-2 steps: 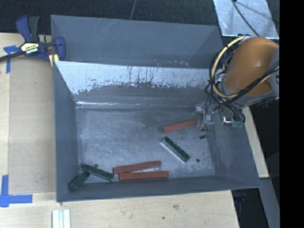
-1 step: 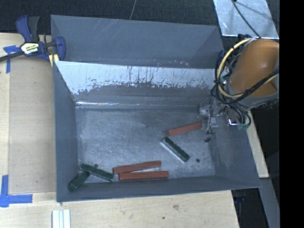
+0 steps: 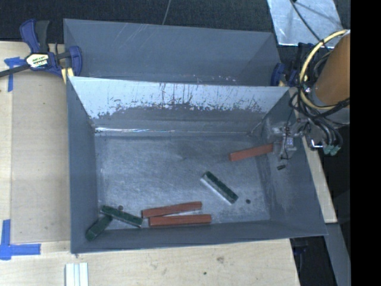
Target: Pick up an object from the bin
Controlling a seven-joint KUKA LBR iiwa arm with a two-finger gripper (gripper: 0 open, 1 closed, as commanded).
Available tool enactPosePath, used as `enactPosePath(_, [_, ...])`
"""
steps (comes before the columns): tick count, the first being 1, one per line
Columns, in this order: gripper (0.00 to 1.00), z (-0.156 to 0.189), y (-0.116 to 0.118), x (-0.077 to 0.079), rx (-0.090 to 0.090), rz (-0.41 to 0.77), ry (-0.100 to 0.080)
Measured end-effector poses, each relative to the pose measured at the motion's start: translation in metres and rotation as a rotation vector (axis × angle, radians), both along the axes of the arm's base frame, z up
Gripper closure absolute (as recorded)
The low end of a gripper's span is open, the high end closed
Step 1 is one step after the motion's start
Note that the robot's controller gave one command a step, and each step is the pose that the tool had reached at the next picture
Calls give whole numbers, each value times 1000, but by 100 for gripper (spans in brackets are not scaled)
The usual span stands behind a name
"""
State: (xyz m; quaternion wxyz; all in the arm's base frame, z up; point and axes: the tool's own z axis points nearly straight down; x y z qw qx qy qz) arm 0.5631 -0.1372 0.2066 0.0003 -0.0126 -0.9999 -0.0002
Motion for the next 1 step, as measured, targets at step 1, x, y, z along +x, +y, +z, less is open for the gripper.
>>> enactPosePath(1, [100, 23, -7, -5, 0, -7, -1])
